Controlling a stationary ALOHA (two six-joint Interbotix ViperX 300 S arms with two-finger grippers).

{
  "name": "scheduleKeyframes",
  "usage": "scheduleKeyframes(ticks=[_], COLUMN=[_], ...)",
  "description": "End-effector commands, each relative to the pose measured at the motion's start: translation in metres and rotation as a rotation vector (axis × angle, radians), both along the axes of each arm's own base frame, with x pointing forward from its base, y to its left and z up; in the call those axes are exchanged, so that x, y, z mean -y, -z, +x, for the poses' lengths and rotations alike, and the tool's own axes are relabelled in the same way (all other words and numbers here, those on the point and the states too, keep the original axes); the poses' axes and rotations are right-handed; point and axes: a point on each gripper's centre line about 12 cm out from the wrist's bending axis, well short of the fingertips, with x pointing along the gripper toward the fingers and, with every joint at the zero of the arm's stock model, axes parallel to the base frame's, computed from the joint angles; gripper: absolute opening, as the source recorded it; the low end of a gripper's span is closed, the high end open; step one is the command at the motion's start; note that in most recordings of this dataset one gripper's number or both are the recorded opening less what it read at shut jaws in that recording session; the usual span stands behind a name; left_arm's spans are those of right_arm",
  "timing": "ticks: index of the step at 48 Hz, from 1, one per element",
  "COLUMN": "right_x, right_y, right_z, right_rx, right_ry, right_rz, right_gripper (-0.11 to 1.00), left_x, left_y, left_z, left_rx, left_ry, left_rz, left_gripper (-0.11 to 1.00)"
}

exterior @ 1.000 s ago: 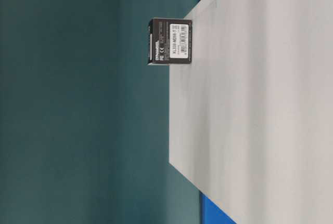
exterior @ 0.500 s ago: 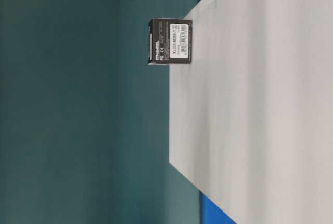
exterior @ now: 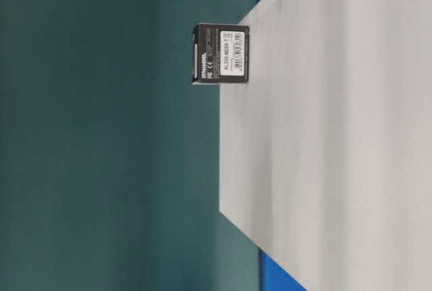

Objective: Place the box from the white plastic tray onto the white base.

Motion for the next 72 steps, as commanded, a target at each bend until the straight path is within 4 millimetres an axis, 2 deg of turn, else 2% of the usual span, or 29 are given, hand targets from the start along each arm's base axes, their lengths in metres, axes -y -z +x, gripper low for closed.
scheduleKeyframes(ticks=[1,40,72], right_x=[0.0,0.0,0.0], right_y=[-0.002,0.007,0.016], right_z=[0.0,0.001,0.002], right_rx=[0.003,-0.023,-0.037], right_ry=[-0.001,-0.001,0.0], right_rz=[0.004,0.005,0.004], right_gripper=[0.98,0.98,0.98], left_x=[0.0,0.001,0.001], left_y=[-0.004,0.006,0.006], left_z=[0.001,0.004,0.004], left_rx=[0.012,-0.014,-0.015], left_ry=[0.002,0.002,0.002], left_rz=[0.002,0.001,0.001], left_gripper=[-0.07,-0.07,-0.07])
